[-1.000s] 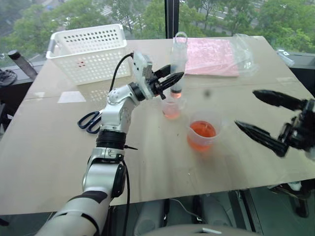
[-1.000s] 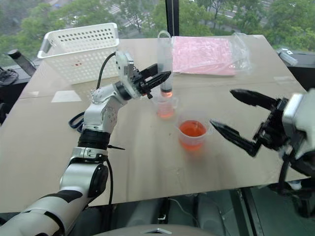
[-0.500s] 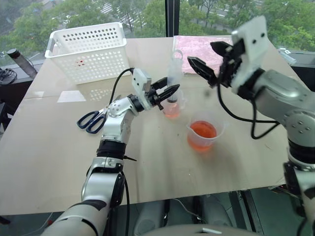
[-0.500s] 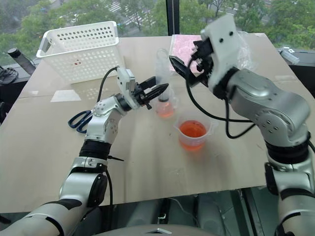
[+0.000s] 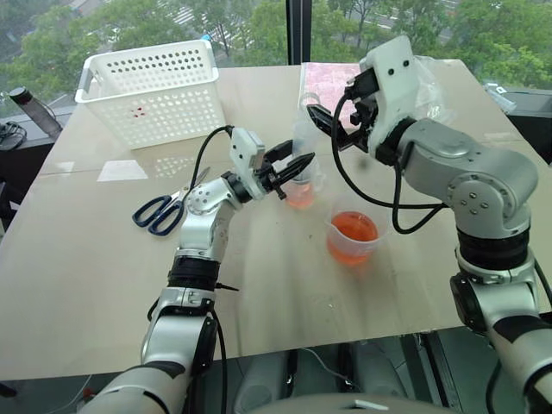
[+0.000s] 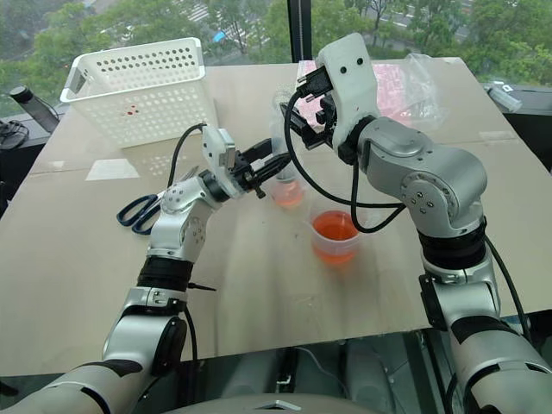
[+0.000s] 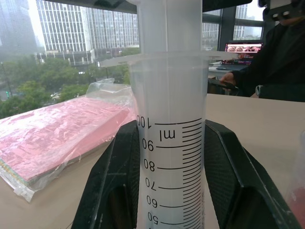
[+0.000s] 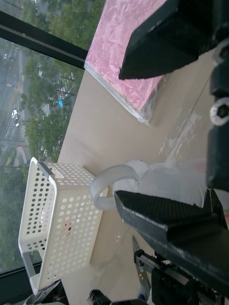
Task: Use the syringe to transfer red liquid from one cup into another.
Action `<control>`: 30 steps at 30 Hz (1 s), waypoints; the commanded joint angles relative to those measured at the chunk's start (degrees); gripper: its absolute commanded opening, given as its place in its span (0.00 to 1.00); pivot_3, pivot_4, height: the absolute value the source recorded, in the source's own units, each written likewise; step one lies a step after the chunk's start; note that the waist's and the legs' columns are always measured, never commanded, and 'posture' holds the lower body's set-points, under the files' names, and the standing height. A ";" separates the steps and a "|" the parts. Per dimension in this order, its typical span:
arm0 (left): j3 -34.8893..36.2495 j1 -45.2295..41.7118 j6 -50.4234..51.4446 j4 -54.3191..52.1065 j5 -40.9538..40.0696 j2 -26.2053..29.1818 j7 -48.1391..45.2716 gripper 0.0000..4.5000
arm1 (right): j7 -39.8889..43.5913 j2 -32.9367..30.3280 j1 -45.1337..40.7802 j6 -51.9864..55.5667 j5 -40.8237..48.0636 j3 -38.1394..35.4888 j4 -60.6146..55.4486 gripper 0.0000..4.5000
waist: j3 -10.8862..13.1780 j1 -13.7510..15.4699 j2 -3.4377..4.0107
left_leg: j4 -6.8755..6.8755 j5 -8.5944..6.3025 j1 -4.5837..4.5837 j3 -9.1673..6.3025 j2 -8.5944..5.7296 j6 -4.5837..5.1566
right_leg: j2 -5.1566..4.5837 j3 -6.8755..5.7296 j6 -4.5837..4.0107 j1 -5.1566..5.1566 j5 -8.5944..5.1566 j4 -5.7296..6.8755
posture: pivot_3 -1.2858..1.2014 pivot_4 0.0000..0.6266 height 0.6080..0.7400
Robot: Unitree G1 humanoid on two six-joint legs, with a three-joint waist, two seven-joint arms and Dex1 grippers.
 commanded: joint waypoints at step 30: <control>4.13 -2.90 2.69 -2.78 -4.36 -0.50 1.21 0.29 | 24.59 5.96 5.09 -6.79 -15.62 13.29 5.47 0.00 | -0.04 -0.87 0.04 | -0.09 0.01 0.22 0.07 0.01 -0.02 | 0.02 0.10 0.00 0.03 0.00 0.10 | 0.52 0.24 1.00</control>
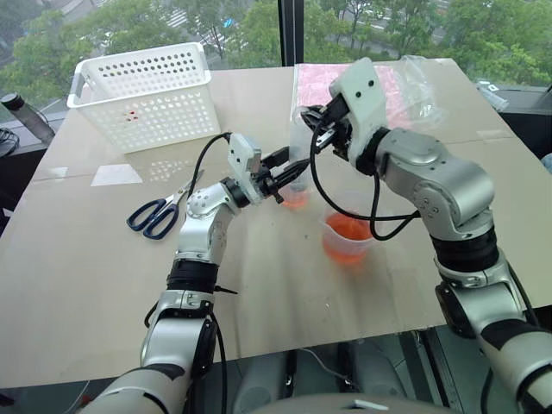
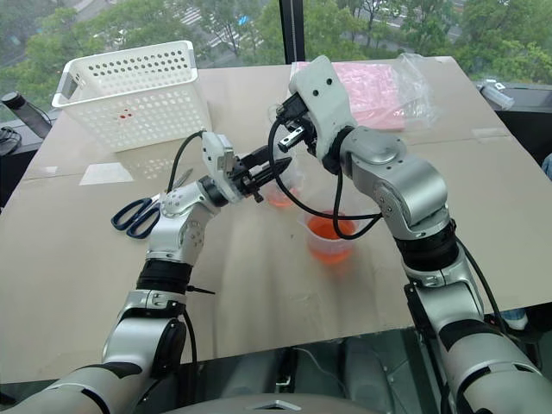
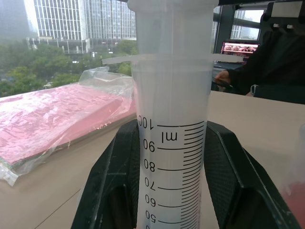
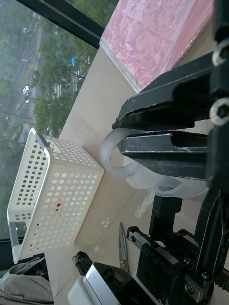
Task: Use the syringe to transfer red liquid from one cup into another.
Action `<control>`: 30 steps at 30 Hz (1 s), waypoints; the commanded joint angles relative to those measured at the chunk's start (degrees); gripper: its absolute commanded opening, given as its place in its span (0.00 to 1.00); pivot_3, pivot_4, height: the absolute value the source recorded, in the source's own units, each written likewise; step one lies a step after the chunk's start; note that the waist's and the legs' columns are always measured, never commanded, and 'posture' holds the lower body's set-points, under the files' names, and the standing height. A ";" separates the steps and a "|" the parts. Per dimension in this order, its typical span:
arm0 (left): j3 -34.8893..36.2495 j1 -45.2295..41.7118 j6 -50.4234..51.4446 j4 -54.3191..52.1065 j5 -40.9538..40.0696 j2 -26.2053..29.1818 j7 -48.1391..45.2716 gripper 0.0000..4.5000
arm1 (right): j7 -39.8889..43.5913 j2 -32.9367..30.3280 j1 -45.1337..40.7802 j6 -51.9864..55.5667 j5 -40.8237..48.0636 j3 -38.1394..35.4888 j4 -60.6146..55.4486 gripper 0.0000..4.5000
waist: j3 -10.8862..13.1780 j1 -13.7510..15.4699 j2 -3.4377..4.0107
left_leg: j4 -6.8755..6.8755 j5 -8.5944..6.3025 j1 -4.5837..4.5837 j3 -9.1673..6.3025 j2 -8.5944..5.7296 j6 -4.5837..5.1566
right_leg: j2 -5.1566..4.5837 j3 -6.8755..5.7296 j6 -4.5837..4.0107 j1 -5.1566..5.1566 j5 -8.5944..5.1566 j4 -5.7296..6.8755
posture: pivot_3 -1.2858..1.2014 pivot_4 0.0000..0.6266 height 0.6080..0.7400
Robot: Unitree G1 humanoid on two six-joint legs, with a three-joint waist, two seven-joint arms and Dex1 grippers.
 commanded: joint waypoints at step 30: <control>5.12 -6.62 8.18 -8.30 -5.93 3.55 2.94 0.29 | 15.28 -0.99 4.83 -1.98 2.28 -5.94 -5.01 0.99 | 0.03 0.12 0.02 | -0.09 0.02 -0.02 -0.02 -0.03 -0.05 | -0.23 0.00 0.00 -0.04 0.00 -0.05 | 0.52 0.24 1.00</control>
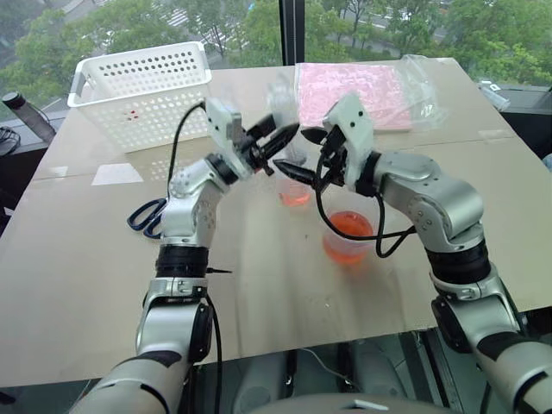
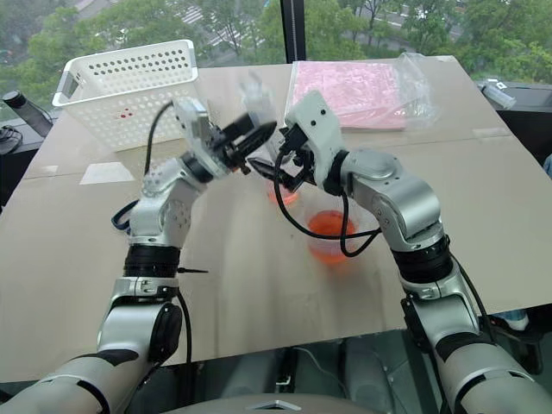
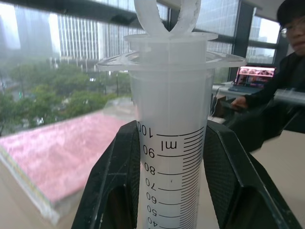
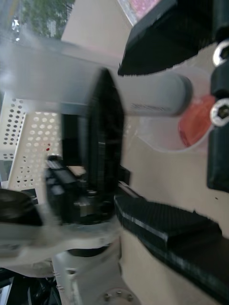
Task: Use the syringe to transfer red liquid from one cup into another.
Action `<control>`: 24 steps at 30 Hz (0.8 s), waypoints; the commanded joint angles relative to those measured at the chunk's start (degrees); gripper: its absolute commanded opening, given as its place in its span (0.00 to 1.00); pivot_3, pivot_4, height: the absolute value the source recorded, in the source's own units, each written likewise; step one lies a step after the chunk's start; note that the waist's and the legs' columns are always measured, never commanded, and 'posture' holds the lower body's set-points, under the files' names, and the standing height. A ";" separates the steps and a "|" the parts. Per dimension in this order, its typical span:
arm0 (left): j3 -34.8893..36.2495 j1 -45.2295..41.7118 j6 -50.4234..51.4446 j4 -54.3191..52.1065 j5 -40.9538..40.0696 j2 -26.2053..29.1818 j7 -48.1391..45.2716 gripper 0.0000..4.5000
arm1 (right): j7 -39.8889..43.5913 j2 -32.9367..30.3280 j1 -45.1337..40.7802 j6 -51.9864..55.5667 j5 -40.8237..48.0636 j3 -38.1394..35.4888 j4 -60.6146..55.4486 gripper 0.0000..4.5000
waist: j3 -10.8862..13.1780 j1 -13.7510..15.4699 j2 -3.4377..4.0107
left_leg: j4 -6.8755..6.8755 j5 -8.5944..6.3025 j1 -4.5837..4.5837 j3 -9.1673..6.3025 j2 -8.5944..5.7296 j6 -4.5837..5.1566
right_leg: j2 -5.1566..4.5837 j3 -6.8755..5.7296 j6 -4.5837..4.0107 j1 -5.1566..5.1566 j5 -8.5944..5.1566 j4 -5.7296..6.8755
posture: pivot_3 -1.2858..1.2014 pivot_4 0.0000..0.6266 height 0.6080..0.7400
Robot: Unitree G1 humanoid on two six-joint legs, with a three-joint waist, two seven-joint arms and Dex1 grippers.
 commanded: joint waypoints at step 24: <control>1.24 0.50 31.23 -19.70 -22.78 2.55 -1.72 0.29 | -1.65 -2.27 1.89 3.98 10.27 -8.06 -10.50 0.94 | 0.01 0.02 0.00 | -0.37 0.09 0.05 -0.05 0.01 -0.14 | -0.02 0.00 0.00 -0.01 0.00 -0.18 | 0.52 0.24 1.00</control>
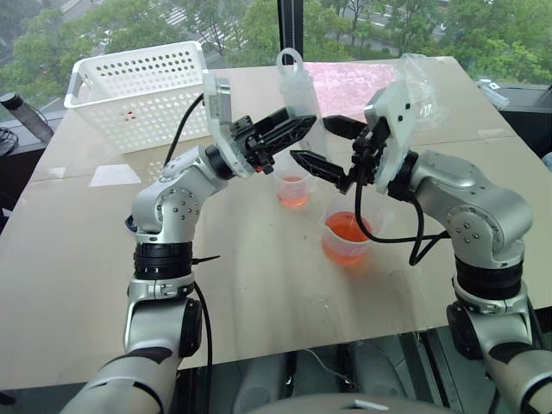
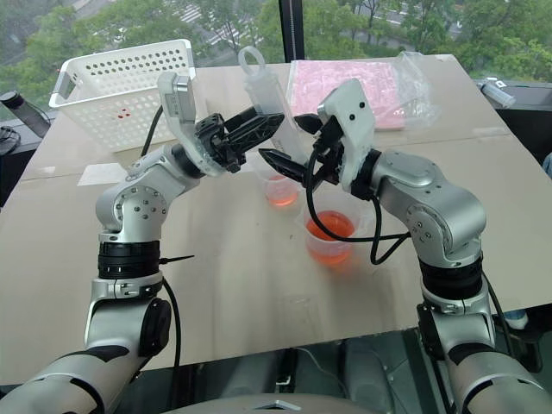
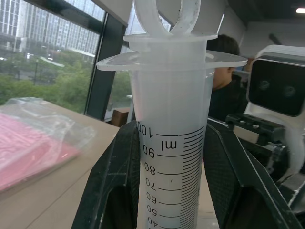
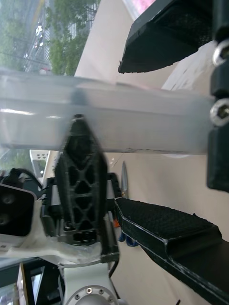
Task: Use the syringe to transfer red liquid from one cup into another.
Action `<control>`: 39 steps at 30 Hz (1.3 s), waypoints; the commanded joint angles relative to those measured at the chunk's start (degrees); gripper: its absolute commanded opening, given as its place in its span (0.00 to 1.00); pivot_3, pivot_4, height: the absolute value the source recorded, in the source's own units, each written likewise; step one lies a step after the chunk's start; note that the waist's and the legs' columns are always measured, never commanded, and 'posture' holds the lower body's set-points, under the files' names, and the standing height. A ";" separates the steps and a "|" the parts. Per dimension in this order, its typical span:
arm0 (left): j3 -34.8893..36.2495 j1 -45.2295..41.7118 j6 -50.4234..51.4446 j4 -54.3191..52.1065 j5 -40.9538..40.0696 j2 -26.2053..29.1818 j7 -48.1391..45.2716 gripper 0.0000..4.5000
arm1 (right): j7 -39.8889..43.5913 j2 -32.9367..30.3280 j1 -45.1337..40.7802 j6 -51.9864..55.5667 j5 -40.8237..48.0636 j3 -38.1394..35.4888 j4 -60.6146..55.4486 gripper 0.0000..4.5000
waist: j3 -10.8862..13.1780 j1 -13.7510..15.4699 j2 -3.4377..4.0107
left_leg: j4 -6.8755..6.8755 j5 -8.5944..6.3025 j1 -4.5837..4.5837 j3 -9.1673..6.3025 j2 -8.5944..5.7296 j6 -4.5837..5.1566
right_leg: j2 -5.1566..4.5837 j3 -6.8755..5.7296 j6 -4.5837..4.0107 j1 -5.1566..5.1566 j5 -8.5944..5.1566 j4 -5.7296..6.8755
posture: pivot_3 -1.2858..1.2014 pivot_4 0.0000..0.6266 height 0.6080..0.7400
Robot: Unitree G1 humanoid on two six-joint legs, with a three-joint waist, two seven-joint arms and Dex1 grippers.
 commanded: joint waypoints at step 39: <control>13.05 33.96 3.40 -31.28 -8.49 27.84 -9.95 1.00 | 11.04 -35.89 9.58 17.26 6.26 -8.24 22.39 0.32 | 0.14 -0.04 0.22 | -0.23 -0.01 -0.01 0.15 0.12 0.01 | -0.12 0.28 -0.05 0.01 -0.02 -0.23 | 0.52 0.24 1.00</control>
